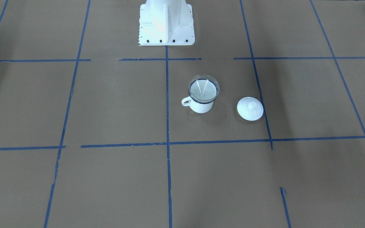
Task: Remove funnel from cup
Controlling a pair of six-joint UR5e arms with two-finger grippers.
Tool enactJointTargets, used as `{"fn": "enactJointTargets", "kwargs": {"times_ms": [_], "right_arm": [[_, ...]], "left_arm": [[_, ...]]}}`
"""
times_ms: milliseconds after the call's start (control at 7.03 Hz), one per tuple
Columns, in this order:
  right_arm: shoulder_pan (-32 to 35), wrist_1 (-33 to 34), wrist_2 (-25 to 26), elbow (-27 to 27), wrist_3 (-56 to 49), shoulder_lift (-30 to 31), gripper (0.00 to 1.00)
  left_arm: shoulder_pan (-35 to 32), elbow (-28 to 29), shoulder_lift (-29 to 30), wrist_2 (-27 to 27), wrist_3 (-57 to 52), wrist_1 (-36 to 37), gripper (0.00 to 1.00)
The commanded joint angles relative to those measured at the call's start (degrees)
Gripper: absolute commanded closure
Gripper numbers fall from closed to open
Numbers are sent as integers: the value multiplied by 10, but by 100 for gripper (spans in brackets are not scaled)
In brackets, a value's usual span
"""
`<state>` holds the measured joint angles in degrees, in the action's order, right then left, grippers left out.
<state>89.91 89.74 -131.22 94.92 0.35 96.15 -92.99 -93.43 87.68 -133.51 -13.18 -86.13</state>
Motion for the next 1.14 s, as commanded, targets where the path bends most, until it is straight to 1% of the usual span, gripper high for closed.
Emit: {"fn": "enactJointTargets", "kwargs": {"times_ms": [0, 711, 995], "right_arm": [[0, 0, 0, 0, 0, 0, 0], [0, 0, 0, 0, 0, 0, 0], [0, 0, 0, 0, 0, -1, 0]], "left_arm": [[0, 1, 1, 0, 0, -1, 0], [-9, -6, 7, -2, 1, -5, 0], [-9, -5, 35, 3, 3, -3, 0]]}}
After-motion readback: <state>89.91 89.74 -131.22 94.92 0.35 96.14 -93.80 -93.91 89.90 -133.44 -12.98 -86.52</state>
